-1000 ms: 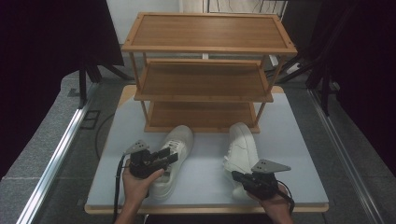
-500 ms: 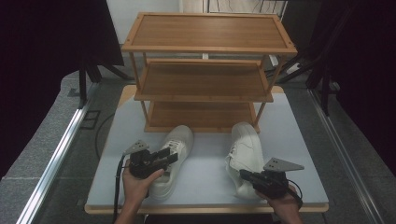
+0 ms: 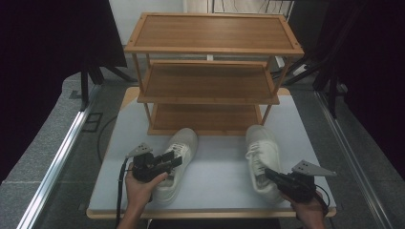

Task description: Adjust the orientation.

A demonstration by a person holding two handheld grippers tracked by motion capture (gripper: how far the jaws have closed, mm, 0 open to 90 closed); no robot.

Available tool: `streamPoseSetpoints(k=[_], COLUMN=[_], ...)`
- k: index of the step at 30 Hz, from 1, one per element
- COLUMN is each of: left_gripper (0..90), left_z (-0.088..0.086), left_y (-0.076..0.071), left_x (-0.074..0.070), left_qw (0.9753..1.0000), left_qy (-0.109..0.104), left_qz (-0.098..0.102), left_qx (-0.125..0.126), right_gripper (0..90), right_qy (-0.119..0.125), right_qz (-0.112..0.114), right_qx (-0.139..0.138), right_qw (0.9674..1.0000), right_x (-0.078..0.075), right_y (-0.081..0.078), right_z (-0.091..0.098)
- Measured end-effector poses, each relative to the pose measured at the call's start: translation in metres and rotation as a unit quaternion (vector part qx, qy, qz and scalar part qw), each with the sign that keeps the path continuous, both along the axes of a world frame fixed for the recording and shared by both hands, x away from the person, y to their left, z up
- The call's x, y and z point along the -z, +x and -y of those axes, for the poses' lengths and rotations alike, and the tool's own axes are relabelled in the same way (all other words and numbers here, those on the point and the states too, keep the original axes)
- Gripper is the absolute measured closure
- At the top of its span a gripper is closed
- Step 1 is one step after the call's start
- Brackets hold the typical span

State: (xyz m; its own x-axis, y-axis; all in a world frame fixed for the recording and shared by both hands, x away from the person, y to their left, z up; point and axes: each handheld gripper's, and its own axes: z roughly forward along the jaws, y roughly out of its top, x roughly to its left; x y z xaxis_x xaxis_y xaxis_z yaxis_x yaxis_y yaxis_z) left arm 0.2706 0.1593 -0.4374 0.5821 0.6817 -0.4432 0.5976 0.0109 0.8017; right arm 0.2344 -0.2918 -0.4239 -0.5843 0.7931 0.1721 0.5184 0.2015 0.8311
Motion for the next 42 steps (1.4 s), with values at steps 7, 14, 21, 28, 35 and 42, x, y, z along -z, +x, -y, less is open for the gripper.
streamPoseSetpoints(k=[7,14,21,28,35,42], left_gripper=[51.8,51.8,51.5,51.7,51.8,51.8], left_z=[0.0,0.0,-0.001,-0.001,-0.001,-0.001], left_y=[0.0,0.0,0.0,0.0,0.0,0.001], left_x=[0.0,0.0,0.0,0.0,0.001,0.001], left_qw=[1.0,1.0,1.0,1.0,1.0,1.0], left_qy=[-0.002,-0.002,-0.003,-0.004,-0.006,-0.006], left_qz=[-0.001,-0.001,-0.001,-0.002,-0.003,-0.003], left_qx=[-0.001,0.0,0.002,0.002,0.002,0.003], right_gripper=[89.9,89.9,89.9,89.9,90.0,89.9], right_qy=[0.021,0.002,-0.068,-0.067,-0.101,-0.08], right_qz=[-0.024,0.022,0.026,0.024,0.034,0.021], right_qx=[0.02,0.005,-0.008,-0.003,0.009,0.023], right_qw=[0.9993,0.9997,0.9973,0.9975,0.9943,0.9963], right_x=[0.018,-0.001,0.011,0.011,0.011,0.01], right_y=[0.005,-0.009,-0.017,-0.02,-0.027,-0.031], right_z=[0.026,-0.003,-0.036,-0.031,-0.026,-0.002])
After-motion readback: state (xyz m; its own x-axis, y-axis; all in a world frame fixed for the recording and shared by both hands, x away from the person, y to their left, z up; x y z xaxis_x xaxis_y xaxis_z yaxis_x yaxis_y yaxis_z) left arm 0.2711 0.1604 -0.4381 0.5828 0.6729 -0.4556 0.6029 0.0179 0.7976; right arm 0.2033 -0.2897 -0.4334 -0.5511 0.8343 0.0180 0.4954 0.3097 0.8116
